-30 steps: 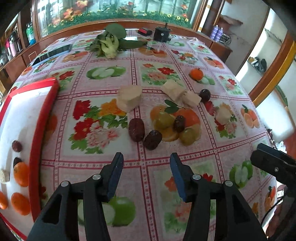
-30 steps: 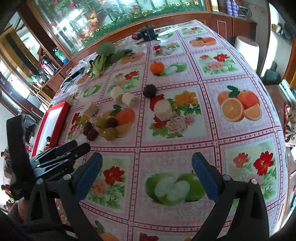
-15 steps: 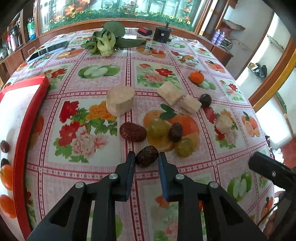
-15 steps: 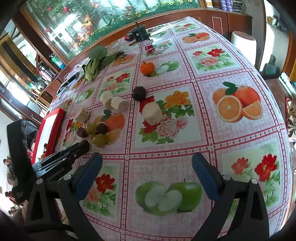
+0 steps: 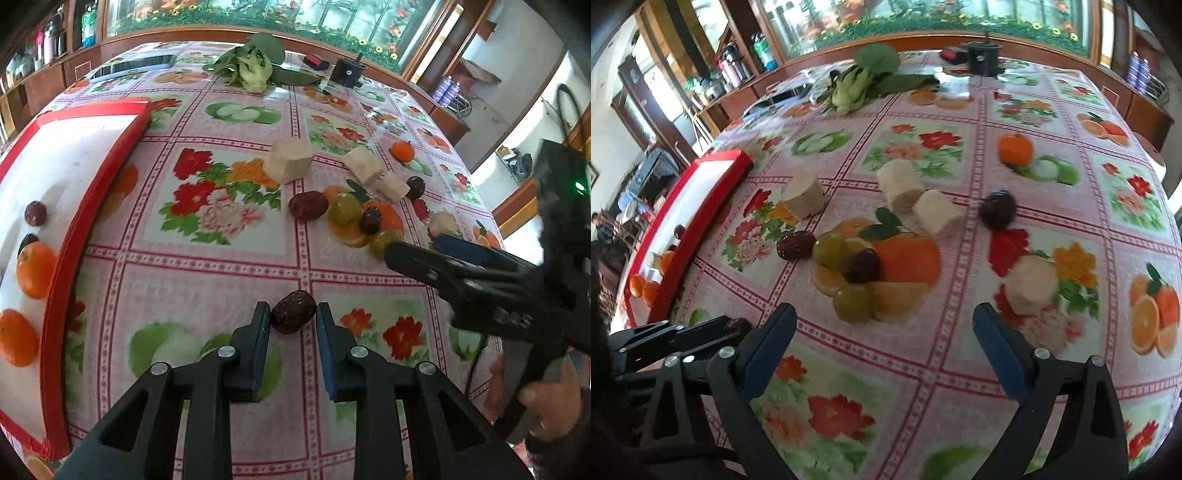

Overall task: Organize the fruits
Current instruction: 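Grasp a green grape with the right tool while the left tool holds its date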

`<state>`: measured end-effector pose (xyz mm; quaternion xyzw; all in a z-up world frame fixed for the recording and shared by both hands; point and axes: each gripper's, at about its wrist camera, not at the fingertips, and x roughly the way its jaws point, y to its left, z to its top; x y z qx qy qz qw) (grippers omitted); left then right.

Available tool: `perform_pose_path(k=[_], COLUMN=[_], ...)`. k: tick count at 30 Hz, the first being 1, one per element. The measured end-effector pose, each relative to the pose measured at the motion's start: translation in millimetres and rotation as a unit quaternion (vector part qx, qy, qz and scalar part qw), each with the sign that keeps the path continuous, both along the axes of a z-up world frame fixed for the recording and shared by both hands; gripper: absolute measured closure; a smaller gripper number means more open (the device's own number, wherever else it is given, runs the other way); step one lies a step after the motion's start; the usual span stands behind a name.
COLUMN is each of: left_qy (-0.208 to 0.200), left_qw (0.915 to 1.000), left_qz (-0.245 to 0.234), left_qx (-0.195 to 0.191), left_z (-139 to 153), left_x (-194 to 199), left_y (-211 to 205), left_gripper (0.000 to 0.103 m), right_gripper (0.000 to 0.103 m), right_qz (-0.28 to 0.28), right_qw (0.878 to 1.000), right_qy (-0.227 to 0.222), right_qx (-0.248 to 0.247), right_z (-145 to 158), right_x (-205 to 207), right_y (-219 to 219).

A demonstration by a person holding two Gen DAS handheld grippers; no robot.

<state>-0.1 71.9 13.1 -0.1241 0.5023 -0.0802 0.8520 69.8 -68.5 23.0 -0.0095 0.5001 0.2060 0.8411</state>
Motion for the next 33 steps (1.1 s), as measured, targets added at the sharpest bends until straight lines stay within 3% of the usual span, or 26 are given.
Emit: perform_pose_path(k=[2, 6, 10, 21, 27, 33], left_qy=[-0.002, -0.004, -0.007, -0.005, 0.000, -0.003], left_qw=[1.0000, 0.9999, 0.9999, 0.9995, 0.9993, 0.9991], left_qz=[0.000, -0.004, -0.008, -0.029, -0.033, -0.039], left_qx=[-0.003, -0.009, -0.013, -0.013, -0.018, -0.019], left_z=[0, -1, -1, -1, -1, -2], left_x=[-2, -3, -4, -12, -13, -14], left_y=[3, 5, 7, 8, 10, 11], left_gripper=[0.079, 0.079, 0.079, 0.079, 0.078, 0.078], right_gripper=[0.020, 0.041, 0.071, 0.072, 0.068, 0.049], right_qz=[0.015, 0.049, 0.053, 0.043, 0.022, -0.007], right_qw=[1.000, 0.995, 0.996, 0.997, 0.998, 1.000], right_qy=[0.003, -0.034, -0.025, -0.033, -0.029, -0.003], right_qx=[-0.023, -0.081, -0.065, -0.055, -0.046, -0.009], right_z=[-5, -6, -2, 9, 7, -1], right_x=[1, -4, -4, -37, -28, -11], right_y=[9, 26, 21, 18, 15, 8])
